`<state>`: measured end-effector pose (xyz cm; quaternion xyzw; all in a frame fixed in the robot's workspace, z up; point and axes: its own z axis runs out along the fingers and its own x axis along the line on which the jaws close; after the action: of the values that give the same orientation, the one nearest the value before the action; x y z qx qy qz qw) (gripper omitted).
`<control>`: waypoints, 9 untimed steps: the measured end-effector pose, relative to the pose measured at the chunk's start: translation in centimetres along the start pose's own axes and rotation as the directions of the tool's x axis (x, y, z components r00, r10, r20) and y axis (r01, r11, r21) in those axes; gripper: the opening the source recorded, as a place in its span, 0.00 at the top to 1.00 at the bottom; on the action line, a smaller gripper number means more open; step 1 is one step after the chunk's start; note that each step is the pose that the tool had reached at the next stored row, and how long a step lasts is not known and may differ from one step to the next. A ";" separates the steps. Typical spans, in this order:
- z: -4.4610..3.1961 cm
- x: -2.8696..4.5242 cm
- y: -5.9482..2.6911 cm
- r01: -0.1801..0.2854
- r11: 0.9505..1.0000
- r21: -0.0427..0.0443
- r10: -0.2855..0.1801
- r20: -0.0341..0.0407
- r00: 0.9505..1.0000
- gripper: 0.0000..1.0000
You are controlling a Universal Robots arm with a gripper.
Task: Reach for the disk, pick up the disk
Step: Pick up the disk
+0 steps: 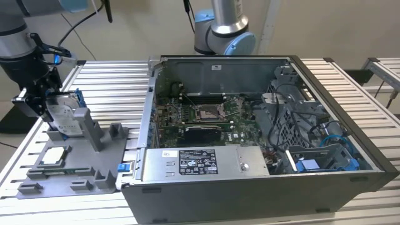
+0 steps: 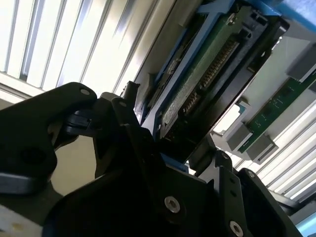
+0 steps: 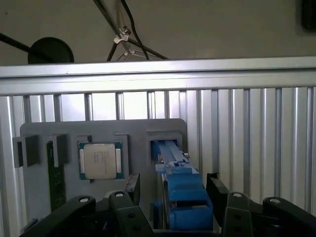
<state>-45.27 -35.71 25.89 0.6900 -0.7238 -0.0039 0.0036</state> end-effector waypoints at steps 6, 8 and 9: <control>0.03 0.00 -0.01 0.000 1.000 0.001 0.000 0.001 1.000 1.00; 0.02 0.00 -0.01 0.000 1.000 0.001 0.000 0.001 1.000 1.00; 0.01 -0.01 -0.01 0.000 1.000 0.001 0.000 0.001 1.000 1.00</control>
<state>-45.27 -35.71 25.88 0.6900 -0.7238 -0.0039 0.0031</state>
